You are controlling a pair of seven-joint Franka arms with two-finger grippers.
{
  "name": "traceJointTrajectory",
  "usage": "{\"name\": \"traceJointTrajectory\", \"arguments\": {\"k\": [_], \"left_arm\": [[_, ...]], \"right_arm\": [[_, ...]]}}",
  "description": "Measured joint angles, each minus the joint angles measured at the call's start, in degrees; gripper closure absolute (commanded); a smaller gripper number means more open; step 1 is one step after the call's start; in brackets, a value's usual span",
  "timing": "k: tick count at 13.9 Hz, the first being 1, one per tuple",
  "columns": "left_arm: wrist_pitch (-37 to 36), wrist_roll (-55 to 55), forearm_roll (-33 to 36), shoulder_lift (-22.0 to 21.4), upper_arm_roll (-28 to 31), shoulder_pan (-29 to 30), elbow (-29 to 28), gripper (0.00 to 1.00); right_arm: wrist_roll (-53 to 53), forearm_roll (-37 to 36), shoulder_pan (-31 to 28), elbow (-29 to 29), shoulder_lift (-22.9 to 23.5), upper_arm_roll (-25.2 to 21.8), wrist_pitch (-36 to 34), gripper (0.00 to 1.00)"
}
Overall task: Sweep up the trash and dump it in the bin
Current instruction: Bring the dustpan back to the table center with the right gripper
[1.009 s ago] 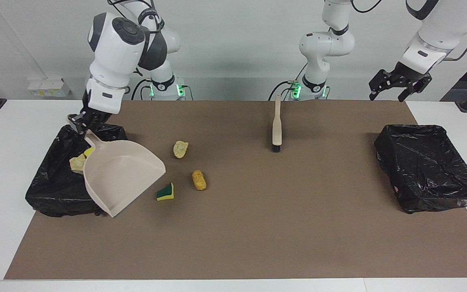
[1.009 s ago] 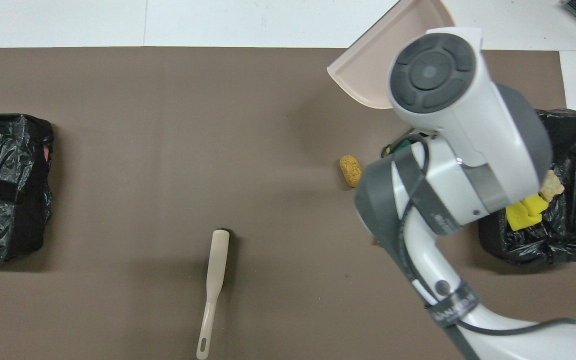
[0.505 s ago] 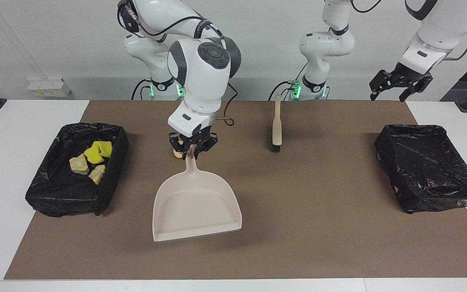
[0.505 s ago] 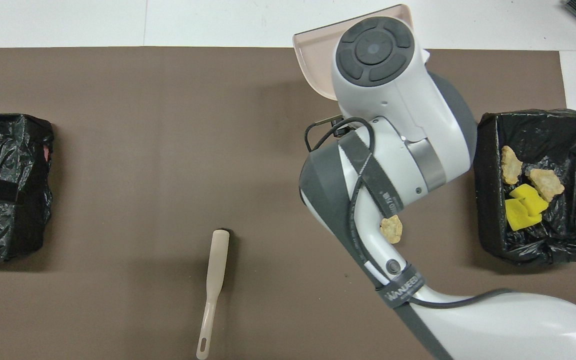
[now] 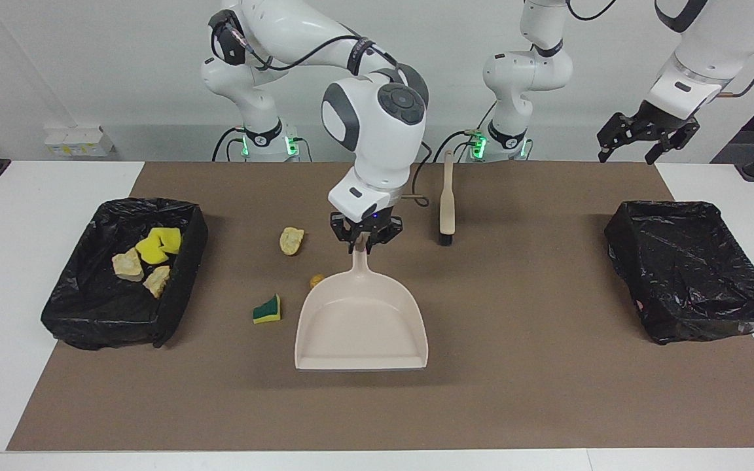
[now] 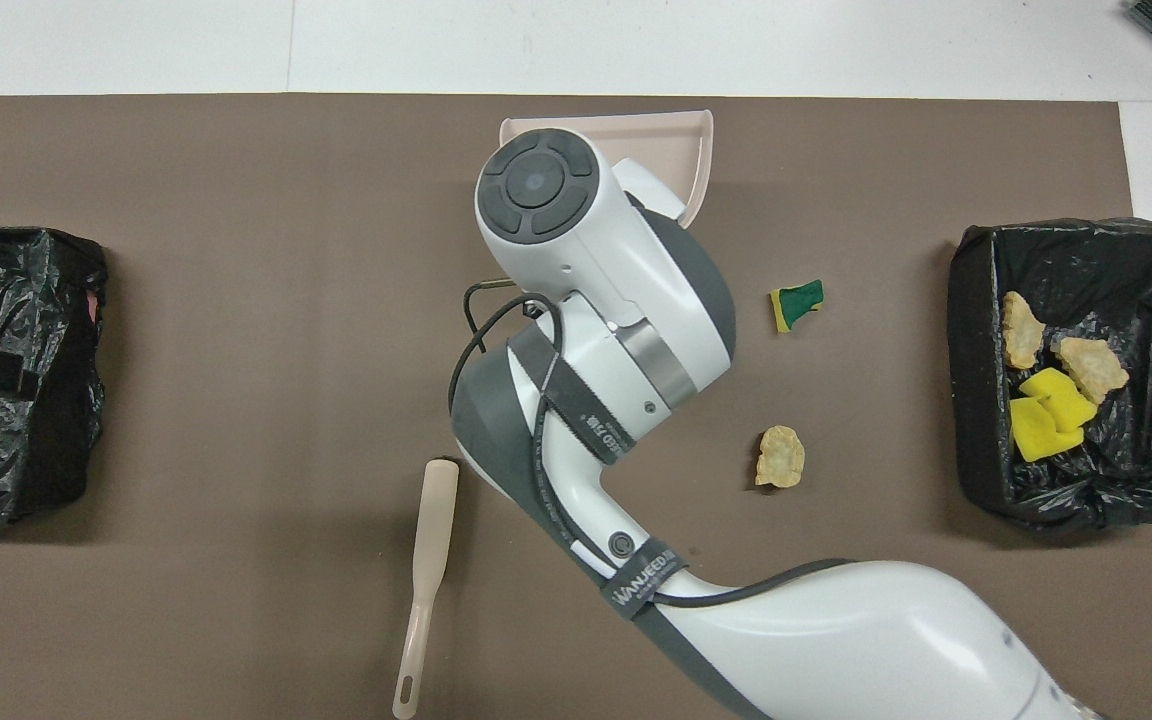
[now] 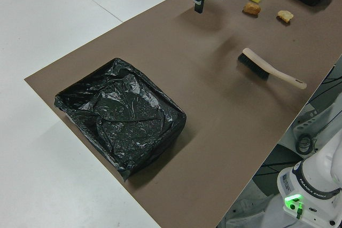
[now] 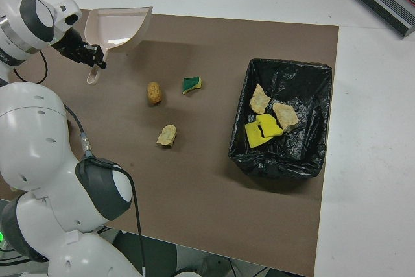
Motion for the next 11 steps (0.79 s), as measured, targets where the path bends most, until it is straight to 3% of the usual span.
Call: {"name": "traceJointTrajectory", "arguments": {"k": [6,11], "left_arm": [[0.02,0.01,1.04,1.14,-0.48,-0.06,0.69,0.0],[-0.09,0.01,1.04,0.96,-0.32,-0.03,0.69,0.0]], "right_arm": [[3.48,4.79,2.81,0.96,5.25,0.13,5.74,1.0],[4.17,7.19,6.47,1.11,6.15,0.52,5.74,1.0]]}}
